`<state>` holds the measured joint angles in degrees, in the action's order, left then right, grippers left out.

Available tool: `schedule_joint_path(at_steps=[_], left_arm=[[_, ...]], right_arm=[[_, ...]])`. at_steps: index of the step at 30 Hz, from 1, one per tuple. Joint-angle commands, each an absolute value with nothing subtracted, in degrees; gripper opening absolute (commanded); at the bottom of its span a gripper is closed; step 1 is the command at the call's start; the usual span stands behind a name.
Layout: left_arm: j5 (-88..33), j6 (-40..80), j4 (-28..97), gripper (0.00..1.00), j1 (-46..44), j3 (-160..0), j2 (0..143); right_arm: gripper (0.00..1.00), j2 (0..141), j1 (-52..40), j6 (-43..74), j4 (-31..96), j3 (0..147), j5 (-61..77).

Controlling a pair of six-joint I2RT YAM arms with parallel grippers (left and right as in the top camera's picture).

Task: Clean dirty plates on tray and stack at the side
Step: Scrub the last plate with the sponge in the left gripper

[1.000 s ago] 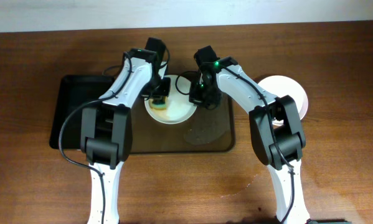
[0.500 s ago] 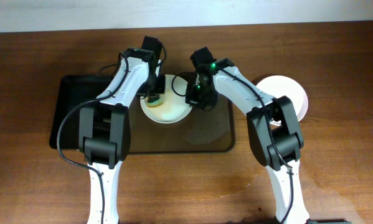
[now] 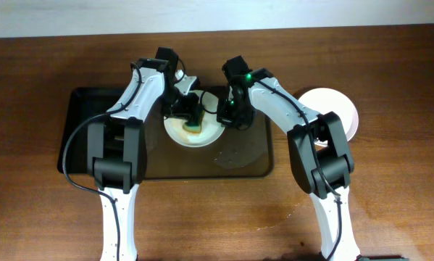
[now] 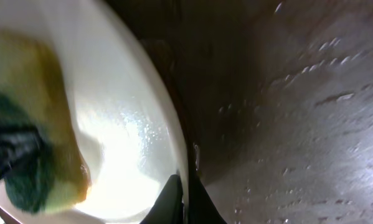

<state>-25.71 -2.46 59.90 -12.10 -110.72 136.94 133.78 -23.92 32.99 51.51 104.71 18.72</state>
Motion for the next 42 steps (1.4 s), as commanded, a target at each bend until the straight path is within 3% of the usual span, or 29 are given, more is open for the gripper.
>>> schedule_joint_path(at_steps=[1,4,9,13,17,20,27,29,33,37,40,42], left_arm=[[-12.7,8.0,54.7,0.00,-12.8,-109.8,139.7],[10.3,11.3,57.4,0.01,-12.8,-109.8,139.7],[22.9,12.6,65.0,0.00,-12.9,-109.8,139.7],[11.2,6.1,70.6,0.00,-13.0,-109.8,139.7],[-21.3,-9.7,71.7,0.00,-13.0,-109.8,139.7],[-36.4,-10.0,66.4,0.01,-13.0,-109.8,139.7],[-34.7,3.4,51.7,0.00,-13.0,-109.8,139.7],[-20.8,10.3,46.5,0.01,-13.0,-109.8,139.7],[-5.0,11.6,52.4,0.01,-13.0,-109.8,139.7],[10.5,11.5,67.5,0.01,-12.9,-109.8,139.7],[8.0,6.7,73.4,0.00,-13.0,-109.8,139.7],[-5.7,-4.6,75.0,0.00,-13.0,-109.8,139.7]], right_arm=[[0.04,136.5,-24.3,33.0,52.0,102.5,14.8],[0.04,136.5,-24.3,32.9,52.0,102.5,14.8],[0.04,136.5,-24.3,32.9,51.8,102.5,14.8],[0.04,136.5,-24.3,32.9,51.8,102.5,14.8],[0.04,136.5,-24.3,32.9,51.6,102.5,14.9],[0.04,136.5,-24.3,32.9,51.6,102.5,14.9],[0.04,136.5,-24.3,32.9,51.6,102.5,14.9],[0.04,136.5,-24.3,32.3,51.6,102.5,14.9],[0.04,136.5,-24.3,32.2,51.8,102.5,14.9],[0.04,136.5,-24.3,32.2,51.6,102.5,14.9],[0.04,136.5,-24.3,32.2,51.6,102.5,14.9],[0.04,136.5,-24.3,32.2,51.5,102.5,15.0]])
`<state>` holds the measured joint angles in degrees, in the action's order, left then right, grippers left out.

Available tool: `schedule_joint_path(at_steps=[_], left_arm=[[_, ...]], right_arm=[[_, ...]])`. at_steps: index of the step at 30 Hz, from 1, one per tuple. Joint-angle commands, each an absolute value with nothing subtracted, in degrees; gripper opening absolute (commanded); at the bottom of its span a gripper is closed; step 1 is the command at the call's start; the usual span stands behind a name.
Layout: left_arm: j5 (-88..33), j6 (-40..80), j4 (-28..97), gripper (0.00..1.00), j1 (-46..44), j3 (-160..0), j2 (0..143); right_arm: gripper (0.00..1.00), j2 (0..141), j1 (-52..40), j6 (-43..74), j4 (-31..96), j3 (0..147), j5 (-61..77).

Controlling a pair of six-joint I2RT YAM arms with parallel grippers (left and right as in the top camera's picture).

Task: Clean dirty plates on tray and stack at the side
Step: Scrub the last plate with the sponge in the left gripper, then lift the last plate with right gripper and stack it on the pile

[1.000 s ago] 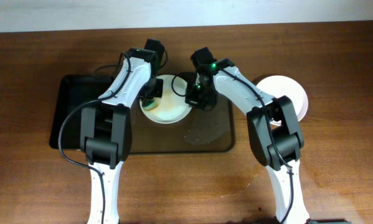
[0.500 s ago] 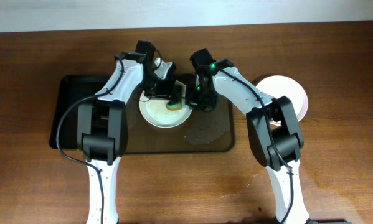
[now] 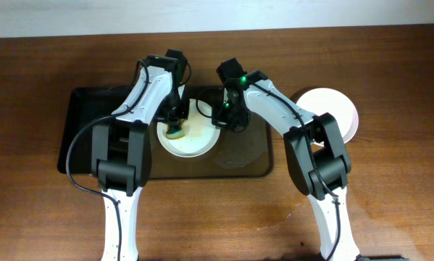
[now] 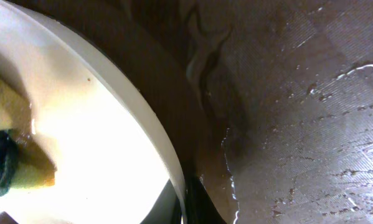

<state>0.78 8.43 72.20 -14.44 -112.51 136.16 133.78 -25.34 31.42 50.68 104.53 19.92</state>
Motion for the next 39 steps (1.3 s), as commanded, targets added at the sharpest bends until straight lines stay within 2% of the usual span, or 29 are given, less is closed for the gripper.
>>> schedule_joint_path(at_steps=[1,3,6,8,10,15,20,22,25,27,30,34,39], left_arm=[[-12.4,-9.4,75.3,0.01,-13.0,-109.8,139.7],[-30.5,-19.6,75.3,0.00,-13.0,-109.8,139.7],[-41.0,-20.7,72.2,0.01,-13.0,-109.8,139.7],[-43.1,-19.1,68.7,0.00,-13.0,-109.8,139.7],[-39.9,-12.6,64.9,0.01,-12.7,-109.8,139.7],[-15.2,8.9,59.8,0.00,-7.6,-109.9,139.7],[-2.3,9.4,63.8,0.00,-2.6,-109.9,139.7],[-2.9,9.3,66.1,0.00,-1.4,-110.1,139.7],[-14.9,0.5,73.8,0.01,-0.1,-115.2,139.7],[-20.4,-5.8,81.1,0.01,0.9,-124.0,139.6],[-21.5,-9.2,88.2,0.00,2.1,-137.9,139.6],[-21.5,-9.3,93.0,0.00,5.7,-151.2,139.6],[-21.2,-9.3,94.3,0.01,9.3,-149.2,139.8]], right_arm=[[0.04,136.5,-24.3,32.2,51.5,102.5,15.0],[0.04,136.5,-24.3,32.2,51.5,102.5,15.0],[0.04,136.5,-24.3,32.2,51.5,102.5,15.0],[0.04,136.5,-24.3,32.2,51.5,102.5,15.0],[0.04,136.5,-24.3,32.2,51.6,102.5,15.0],[0.04,136.5,-24.3,32.2,51.6,102.5,15.0],[0.04,136.5,-24.3,32.2,51.5,102.5,15.0],[0.04,136.5,-24.3,32.2,51.6,102.5,15.3],[0.04,136.3,-24.0,31.4,52.2,102.8,16.8],[0.04,135.5,-23.5,27.6,53.7,103.9,18.4],[0.04,132.8,-23.6,25.3,57.1,104.9,16.5],[0.04,125.9,-23.7,23.7,59.7,104.9,9.3],[0.04,114.9,-26.7,22.7,62.0,104.9,-12.3]])
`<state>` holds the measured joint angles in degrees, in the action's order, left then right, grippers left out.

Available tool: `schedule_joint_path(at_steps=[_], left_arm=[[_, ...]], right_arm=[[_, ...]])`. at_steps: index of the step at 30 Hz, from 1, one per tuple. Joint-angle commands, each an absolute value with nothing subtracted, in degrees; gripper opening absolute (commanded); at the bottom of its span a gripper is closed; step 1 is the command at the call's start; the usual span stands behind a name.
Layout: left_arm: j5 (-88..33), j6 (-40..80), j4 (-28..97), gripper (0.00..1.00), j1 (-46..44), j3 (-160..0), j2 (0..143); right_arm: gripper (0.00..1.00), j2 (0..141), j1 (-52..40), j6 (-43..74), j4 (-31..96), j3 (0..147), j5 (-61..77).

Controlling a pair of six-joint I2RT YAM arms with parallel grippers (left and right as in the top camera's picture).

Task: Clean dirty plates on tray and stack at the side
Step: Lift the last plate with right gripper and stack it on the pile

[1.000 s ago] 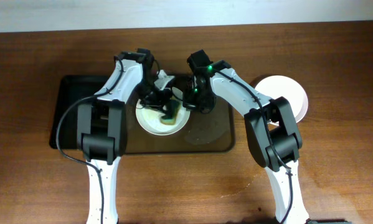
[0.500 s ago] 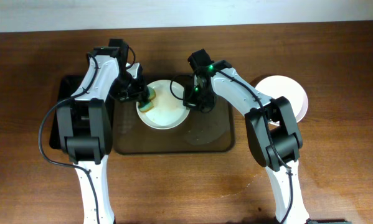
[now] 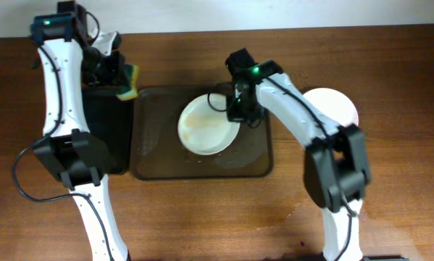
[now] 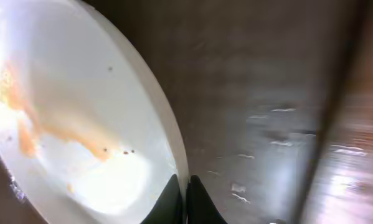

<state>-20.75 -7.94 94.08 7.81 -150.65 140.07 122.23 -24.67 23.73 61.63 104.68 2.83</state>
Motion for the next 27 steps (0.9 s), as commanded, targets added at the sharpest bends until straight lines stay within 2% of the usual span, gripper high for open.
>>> schedule_joint_path(at_steps=[1,10,18,24,27], left_arm=[[-21.2,-9.3,94.1,0.00,9.6,-148.3,139.8],[-21.3,-9.3,89.8,0.00,9.9,-136.6,139.8],[-21.2,-9.3,88.0,0.01,9.9,-134.8,139.8],[-21.2,-9.3,87.9,0.01,9.9,-134.8,139.8],[-21.2,-9.3,87.9,0.01,9.9,-134.8,139.8]], right_arm=[[0.04,112.9,-28.6,22.7,62.3,104.9,-19.7],[0.04,111.4,-46.4,22.8,62.8,104.9,-63.2],[0.04,111.4,-54.1,22.7,62.8,104.9,-83.4],[0.04,111.4,-56.2,23.0,62.9,104.9,-86.8],[0.04,110.9,-54.7,24.1,63.1,104.9,-77.8]])
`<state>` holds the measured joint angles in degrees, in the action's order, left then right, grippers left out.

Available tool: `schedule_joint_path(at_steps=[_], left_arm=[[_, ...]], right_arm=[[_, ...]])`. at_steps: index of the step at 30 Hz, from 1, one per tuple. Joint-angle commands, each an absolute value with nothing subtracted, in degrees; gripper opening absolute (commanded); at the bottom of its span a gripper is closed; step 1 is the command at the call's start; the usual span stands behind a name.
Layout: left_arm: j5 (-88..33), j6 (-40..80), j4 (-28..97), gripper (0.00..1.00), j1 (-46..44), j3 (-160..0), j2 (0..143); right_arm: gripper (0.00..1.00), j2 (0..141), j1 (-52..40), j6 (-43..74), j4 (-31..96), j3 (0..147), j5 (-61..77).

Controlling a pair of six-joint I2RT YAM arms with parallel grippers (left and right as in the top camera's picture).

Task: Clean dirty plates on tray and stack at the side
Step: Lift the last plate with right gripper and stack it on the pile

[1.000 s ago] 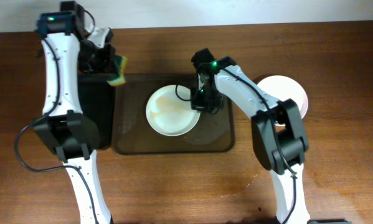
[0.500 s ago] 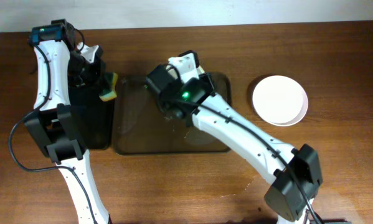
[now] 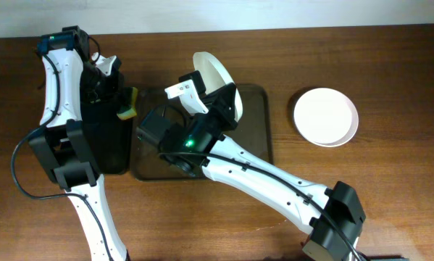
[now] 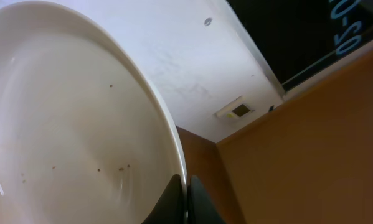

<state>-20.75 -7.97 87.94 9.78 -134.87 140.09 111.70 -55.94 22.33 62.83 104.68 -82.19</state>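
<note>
My right gripper is shut on the rim of a white plate and holds it high, tilted on edge. The wrist view shows the plate's inner face with only a few small specks. In the overhead view that plate hangs over the brown tray, close to the camera. My left gripper is at the tray's left edge, shut on a yellow-and-green sponge. A clean white plate lies on the table to the right.
A black tray lies left of the brown one, under the left arm. My raised right arm hides much of the brown tray. Bare wooden table lies to the right and in front.
The plate lay on the tray with an orange smear, its rim pinched by my right gripper. Now it is held high and tilted, only specks showing. The sponge sits slightly lower.
First my left gripper pressed the sponge on the plate in the tray while my right gripper pinched the rim. Then the sponge was at the plate's left side. Later the sponge was off to the left of the tray. Now the plate is raised.
</note>
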Motion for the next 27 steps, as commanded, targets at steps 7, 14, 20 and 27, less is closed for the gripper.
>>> schedule_joint_path(at_steps=[7,14,20,27], left_arm=[[-0.6,-0.3,90.4,0.01,9.9,-134.8,139.8],[11.4,8.3,90.3,0.00,9.9,-133.5,139.8],[11.4,8.1,83.9,0.00,9.9,-121.7,139.8],[11.4,8.2,80.4,0.17,9.9,-117.7,139.8]], right_arm=[[0.04,104.0,-42.5,29.5,66.4,104.9,-52.4],[0.04,101.5,-18.9,28.9,72.2,104.9,-33.5],[0.04,101.6,-0.6,25.7,71.6,101.7,-18.6],[0.04,101.6,9.8,22.4,57.4,84.8,-10.6]])
